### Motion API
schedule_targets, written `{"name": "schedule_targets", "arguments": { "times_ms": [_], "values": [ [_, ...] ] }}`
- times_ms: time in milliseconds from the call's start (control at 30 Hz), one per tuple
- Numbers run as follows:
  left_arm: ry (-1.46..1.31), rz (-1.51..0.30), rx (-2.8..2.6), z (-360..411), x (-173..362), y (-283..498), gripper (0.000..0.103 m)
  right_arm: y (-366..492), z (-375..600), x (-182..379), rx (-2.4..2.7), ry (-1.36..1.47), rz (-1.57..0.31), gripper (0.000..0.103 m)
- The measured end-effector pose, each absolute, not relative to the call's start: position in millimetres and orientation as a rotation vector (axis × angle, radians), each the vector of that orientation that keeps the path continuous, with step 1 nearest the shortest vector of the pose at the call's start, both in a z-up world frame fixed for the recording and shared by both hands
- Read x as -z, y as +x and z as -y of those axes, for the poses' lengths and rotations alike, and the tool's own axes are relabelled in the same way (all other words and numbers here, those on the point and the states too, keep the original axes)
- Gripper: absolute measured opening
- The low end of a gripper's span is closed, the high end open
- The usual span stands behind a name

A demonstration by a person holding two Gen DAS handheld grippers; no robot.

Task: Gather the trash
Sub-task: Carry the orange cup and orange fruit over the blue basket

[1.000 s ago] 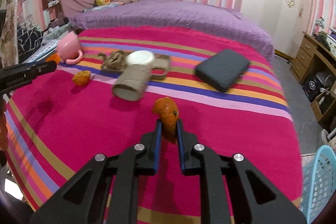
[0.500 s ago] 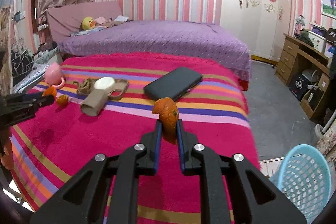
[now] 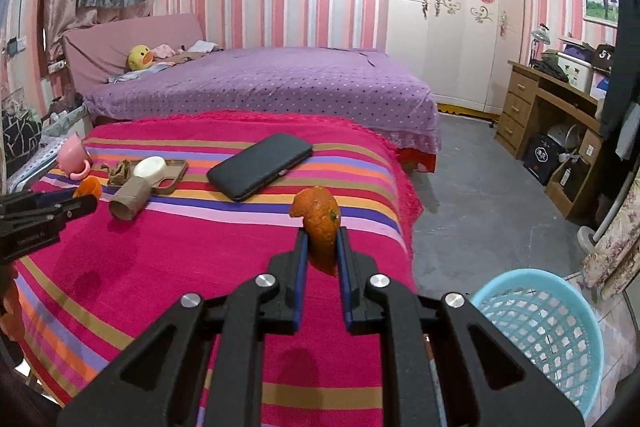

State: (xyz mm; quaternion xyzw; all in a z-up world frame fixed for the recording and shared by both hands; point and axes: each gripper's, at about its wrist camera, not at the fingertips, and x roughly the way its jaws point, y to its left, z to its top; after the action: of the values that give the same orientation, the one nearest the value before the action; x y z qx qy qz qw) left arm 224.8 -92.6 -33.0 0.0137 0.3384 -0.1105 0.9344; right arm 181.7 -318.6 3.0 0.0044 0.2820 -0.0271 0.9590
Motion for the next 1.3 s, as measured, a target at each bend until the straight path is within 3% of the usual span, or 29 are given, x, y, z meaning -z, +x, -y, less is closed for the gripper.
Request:
{"name": "schedule_targets", "arguments": {
  "times_ms": [900,1300],
  "values": [
    [0.112,-0.619,0.29,216.1,33.2,191.9,0.039,128.4,449.1,0.8,0.188,0.103,-0.515,0.014],
    [0.122,-0.591,0.426,325.7,41.6,167.7,0.039,91.7,521.3,21.0,0.292,0.064,-0.538,0.014]
  ]
}}
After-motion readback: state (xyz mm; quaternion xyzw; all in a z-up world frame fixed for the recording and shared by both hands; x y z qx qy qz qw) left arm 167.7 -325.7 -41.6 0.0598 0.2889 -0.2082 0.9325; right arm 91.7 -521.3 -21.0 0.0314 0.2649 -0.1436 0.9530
